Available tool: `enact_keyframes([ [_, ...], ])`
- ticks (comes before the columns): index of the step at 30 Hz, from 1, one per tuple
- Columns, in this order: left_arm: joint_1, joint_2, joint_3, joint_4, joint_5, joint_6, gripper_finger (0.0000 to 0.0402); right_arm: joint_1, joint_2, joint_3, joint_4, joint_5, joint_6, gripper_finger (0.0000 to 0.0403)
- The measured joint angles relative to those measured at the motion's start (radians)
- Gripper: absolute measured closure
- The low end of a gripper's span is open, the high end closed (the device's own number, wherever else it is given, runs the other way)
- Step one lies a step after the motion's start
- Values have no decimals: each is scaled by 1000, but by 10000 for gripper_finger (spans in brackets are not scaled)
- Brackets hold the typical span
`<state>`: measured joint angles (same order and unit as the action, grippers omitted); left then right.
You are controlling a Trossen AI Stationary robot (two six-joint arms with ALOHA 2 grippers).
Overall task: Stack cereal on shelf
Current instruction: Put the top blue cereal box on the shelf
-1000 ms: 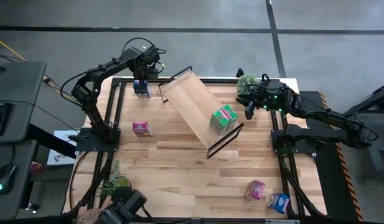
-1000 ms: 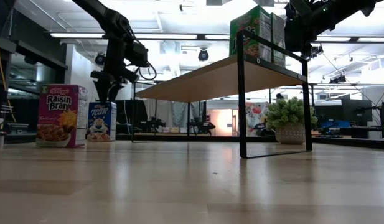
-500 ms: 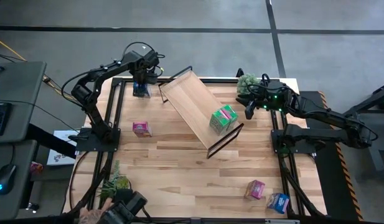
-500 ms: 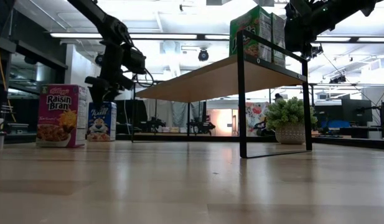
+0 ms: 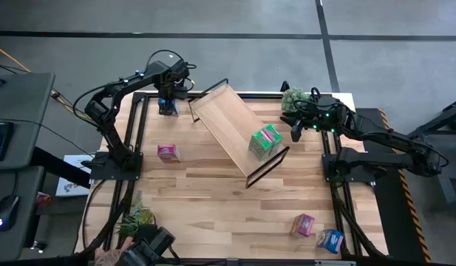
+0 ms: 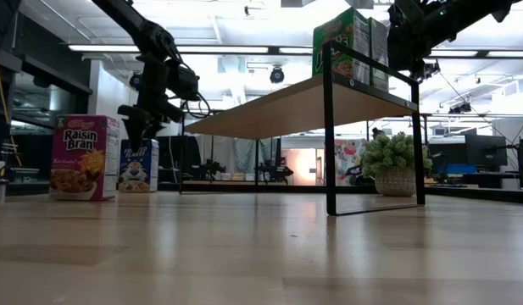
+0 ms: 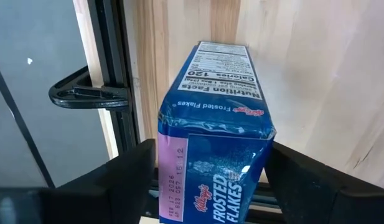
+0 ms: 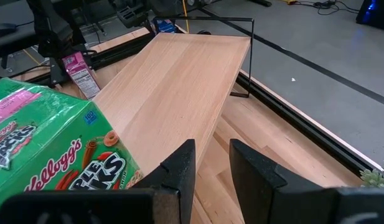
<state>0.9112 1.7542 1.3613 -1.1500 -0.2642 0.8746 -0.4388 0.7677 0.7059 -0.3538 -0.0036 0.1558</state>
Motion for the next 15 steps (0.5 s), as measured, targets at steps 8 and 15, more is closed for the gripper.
enact_keyframes([
  [8,0,0,0,-4,-1,-8,172,0,0,0,0,0,0,311],
  [15,-5,0,0,-5,-11,-10,225,0,0,0,0,0,0,311],
])
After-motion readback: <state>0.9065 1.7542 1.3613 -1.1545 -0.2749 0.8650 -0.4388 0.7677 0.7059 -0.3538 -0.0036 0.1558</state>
